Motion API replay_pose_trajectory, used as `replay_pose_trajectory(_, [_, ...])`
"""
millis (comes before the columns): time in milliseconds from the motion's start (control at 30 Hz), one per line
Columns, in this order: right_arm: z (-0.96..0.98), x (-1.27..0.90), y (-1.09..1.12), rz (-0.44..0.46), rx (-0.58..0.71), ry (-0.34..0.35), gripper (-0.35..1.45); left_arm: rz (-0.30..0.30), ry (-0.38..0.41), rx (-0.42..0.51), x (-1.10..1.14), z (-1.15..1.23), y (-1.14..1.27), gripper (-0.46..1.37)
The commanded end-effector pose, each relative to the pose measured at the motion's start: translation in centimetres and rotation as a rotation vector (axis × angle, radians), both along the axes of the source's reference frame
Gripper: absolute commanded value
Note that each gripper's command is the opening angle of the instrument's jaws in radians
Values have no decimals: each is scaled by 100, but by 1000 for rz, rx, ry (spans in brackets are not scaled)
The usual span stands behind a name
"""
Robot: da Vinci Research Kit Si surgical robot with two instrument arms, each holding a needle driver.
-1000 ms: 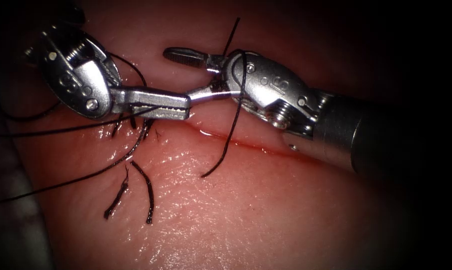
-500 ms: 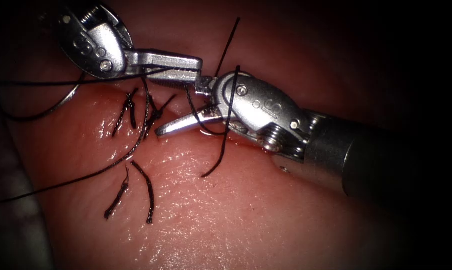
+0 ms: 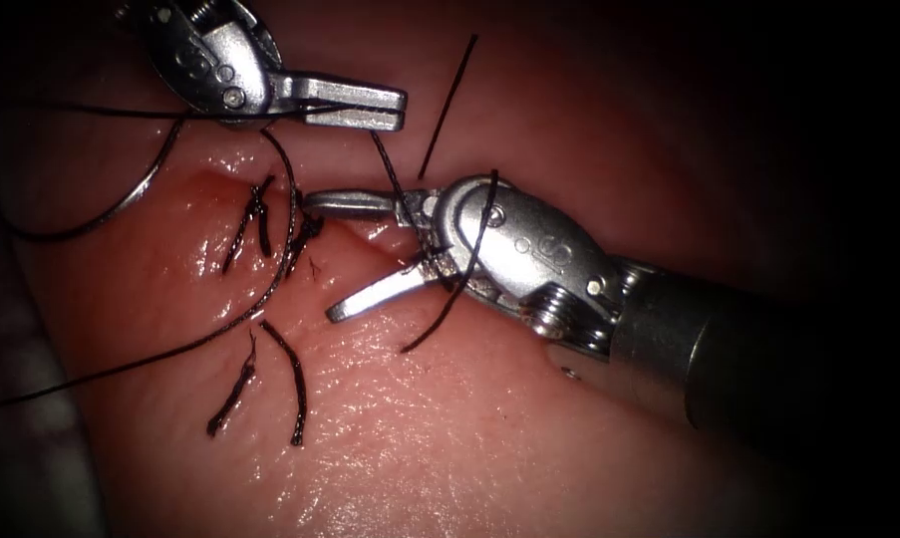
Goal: Wound Closure
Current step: Wrap the suture twice counter-clockwise around the right gripper
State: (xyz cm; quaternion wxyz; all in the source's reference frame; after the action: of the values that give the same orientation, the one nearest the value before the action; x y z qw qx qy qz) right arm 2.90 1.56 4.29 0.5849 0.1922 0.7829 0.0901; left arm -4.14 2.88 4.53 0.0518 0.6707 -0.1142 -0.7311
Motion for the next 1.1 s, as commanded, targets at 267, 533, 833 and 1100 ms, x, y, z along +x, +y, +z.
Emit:
replay_pose_trajectory(267, [-6, -15, 3, 63, 28, 101, 108, -9, -1, 11, 3, 19, -15, -35])
replay_pose_trajectory(533, [-1, -15, 11, 150, 53, 166, 89, -19, 7, 1, 2, 19, -30, -35])
replay_pose_trajectory(833, [7, -28, 24, 265, 94, 202, 82, -25, 27, -56, 6, 1, -56, -35])
replay_pose_trajectory(1100, [9, -31, 37, 379, 148, 182, 83, 28, 139, -177, -20, -3, -96, -35])
